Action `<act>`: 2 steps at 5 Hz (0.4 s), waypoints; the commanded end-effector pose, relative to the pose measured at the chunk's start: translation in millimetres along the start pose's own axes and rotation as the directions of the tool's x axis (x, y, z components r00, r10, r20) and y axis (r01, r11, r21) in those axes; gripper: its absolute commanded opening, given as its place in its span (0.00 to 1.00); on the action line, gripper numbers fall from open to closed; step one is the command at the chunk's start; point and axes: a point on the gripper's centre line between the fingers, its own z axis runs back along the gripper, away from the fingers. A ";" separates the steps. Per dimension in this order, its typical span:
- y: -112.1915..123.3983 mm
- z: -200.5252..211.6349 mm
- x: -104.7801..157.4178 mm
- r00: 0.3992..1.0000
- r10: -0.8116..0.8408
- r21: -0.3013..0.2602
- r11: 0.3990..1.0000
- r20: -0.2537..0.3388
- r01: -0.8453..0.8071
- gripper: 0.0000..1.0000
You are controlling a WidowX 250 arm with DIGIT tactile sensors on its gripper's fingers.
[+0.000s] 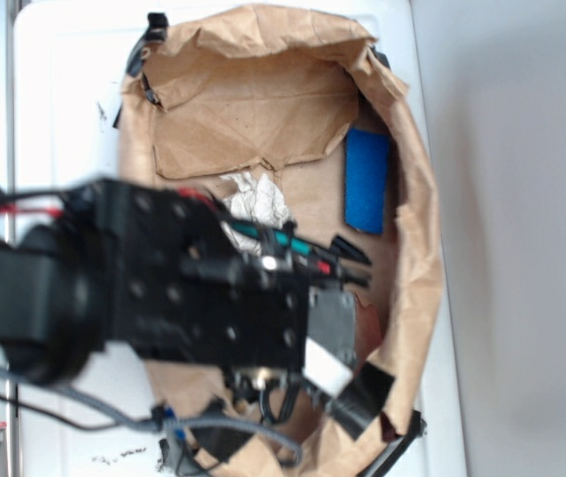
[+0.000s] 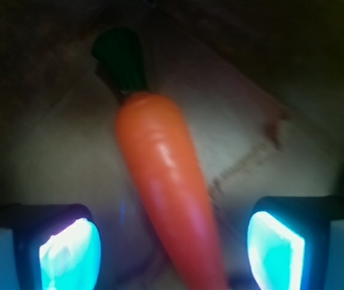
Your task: Grab the carrot.
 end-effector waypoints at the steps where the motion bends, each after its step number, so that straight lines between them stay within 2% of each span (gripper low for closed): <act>1: -6.1 -18.9 32.3 0.999 -0.003 0.016 1.000 0.033 0.002 1.00; 2: -0.7 -15.3 27.9 0.999 0.032 0.035 0.999 0.041 -0.033 0.00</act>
